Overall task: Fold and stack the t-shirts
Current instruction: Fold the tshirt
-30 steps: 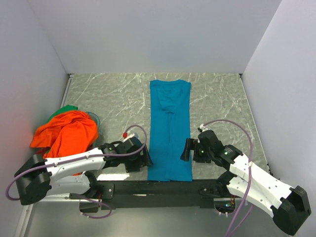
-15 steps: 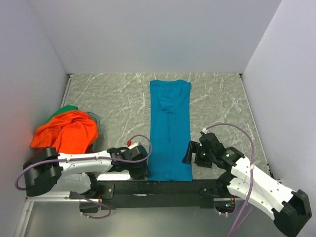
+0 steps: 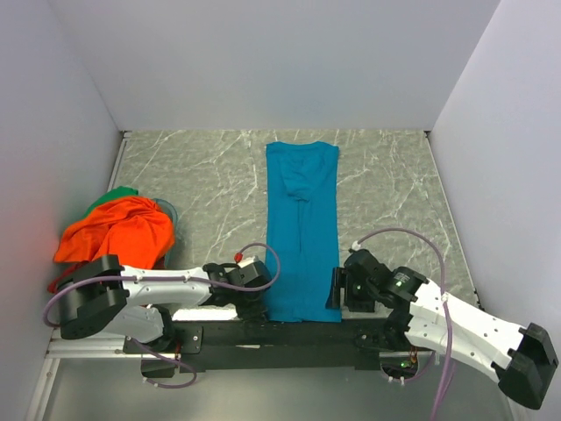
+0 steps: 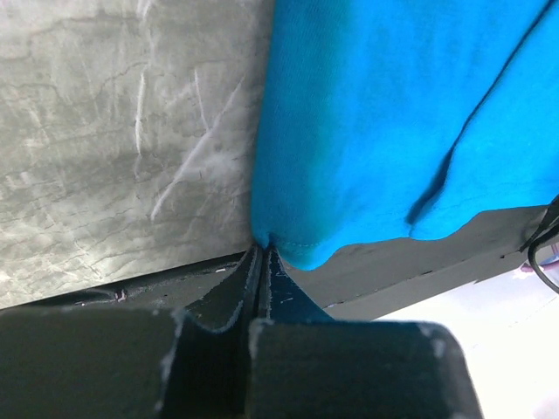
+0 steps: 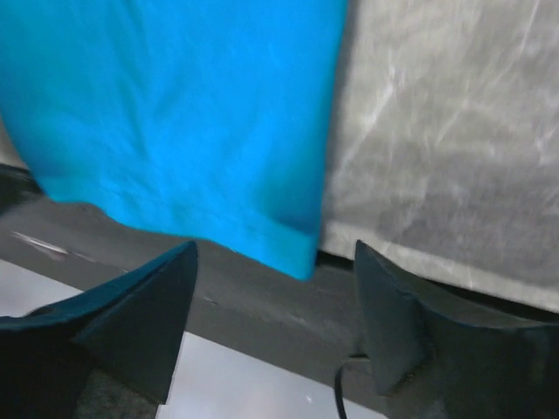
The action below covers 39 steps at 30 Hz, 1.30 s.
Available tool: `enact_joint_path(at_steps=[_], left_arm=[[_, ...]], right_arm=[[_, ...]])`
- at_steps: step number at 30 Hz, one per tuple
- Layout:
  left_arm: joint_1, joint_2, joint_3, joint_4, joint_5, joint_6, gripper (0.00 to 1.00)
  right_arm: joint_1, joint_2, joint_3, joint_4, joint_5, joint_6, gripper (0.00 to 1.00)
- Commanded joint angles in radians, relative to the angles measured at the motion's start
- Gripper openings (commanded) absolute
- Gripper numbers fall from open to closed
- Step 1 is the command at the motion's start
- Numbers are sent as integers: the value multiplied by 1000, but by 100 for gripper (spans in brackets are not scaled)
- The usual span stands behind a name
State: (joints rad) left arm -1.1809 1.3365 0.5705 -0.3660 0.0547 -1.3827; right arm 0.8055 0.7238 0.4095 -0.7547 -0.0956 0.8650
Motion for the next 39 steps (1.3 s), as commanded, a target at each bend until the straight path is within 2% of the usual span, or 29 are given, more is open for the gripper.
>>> enact_joint_path(at_steps=[1,3,11,14,16,17,19,22,23,25,26,32,36,39], left_arm=[[-14,-5,23,-62,-19,-6,1],[-14,-20,19,-77,-26,-13,1],[-23,-85,-12,-63,-47,-50,1],[-32,-80,-9,-67,-52,-58,1],[-34,-85,-9,-64,-52,-62,1],[-37,-86,-9,-63,-53,-67,1],[-40,-94,-17,-62,-52,-75,1],[-42,-100,-24,-63,-52,-85,1],[-45,-103,-24,-77,-52,-87,1],[-51,-120,-26,-93,-52,-99,1],[-54,-129,-27,-100,-52,-102,1],[-98,-189,-32,-113,-87,-124,1],[-102,-192,5,-119,-128,-92,1],[-86,-185,75,-178,-211,-56,1]], right_arm=[[55,31,12,-67,71,54,76],[70,40,9,-69,71,58,70],[135,54,-50,58,-45,111,60],[139,62,-69,63,-53,123,50],[139,66,-74,55,-55,127,47],[144,66,-77,52,-55,129,39],[149,62,-84,49,-52,138,35],[152,57,-87,34,-43,149,18],[152,51,-81,26,-27,150,8],[152,39,-75,-20,-7,154,5],[152,34,-69,-34,0,152,1],[152,-33,-78,-2,-91,132,0],[150,-38,-2,29,-37,97,0],[147,24,72,35,69,60,0]])
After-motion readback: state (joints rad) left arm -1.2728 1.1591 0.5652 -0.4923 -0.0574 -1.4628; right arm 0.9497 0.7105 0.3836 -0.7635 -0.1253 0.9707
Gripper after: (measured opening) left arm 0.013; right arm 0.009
